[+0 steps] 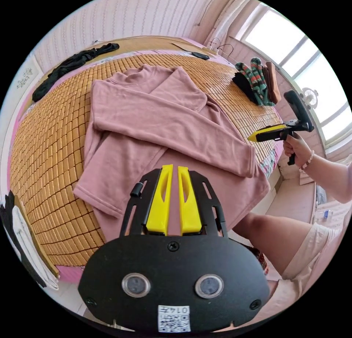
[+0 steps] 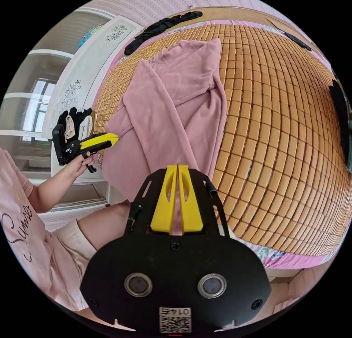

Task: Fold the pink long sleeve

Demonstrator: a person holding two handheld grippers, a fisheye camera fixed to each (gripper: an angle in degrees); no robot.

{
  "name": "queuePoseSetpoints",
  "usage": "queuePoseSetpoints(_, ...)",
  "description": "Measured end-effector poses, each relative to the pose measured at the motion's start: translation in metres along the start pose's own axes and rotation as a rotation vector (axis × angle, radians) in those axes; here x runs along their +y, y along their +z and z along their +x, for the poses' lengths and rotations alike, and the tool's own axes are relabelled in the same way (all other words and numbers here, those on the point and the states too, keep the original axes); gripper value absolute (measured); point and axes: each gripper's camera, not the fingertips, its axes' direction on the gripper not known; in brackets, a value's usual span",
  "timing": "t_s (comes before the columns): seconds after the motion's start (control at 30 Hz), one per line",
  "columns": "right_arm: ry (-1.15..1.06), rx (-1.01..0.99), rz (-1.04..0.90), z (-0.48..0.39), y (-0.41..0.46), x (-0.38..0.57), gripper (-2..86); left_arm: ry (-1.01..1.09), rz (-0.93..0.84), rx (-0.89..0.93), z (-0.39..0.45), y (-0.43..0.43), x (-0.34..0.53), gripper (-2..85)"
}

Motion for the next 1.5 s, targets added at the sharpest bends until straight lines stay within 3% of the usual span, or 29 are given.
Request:
queuePoseSetpoints(0.17,-0.003,0.132,0.118,0.022,-0.027,-0.075,9.3,0.026,0.134,-0.062,-0.066,-0.025,-0.051,5.9)
queuePoseSetpoints(0.3,-0.048,0.106,0.133,0.037,-0.037,-0.134,7.0,-0.015,0.131,-0.155,-0.101,-0.023,-0.106,6.7)
queuePoseSetpoints(0.43,-0.025,0.074,0.167,0.059,-0.042,-0.188,6.9,-0.208,0.091,-0.021,-0.143,-0.007,-0.169,11.2)
queuePoseSetpoints(0.63,0.070,0.056,0.099,0.095,-0.031,-0.230,10.6,-0.212,0.038,-0.097,-0.148,0.017,-0.223,11.7)
queuePoseSetpoints(0.73,0.062,0.054,0.081,0.109,-0.037,-0.230,3.8,-0.111,-0.069,-0.181,-0.149,0.036,-0.231,9.4)
queuePoseSetpoints(0.83,0.082,0.033,0.134,0.131,-0.048,-0.220,2.3,-0.019,-0.059,-0.191,-0.150,0.035,-0.229,6.6)
queuePoseSetpoints(1.03,0.283,-0.183,0.182,0.195,-0.034,-0.194,1.5,-0.196,0.001,-0.002,-0.189,0.032,-0.219,2.0)
queuePoseSetpoints(1.23,0.079,-0.108,0.187,0.172,-0.064,-0.202,1.4,-0.231,0.068,0.028,-0.195,0.003,-0.225,0.8)
queuePoseSetpoints(1.5,-0.145,-0.292,0.403,0.145,-0.124,-0.128,1.6,-0.219,0.361,0.178,-0.193,-0.091,-0.168,0.8)
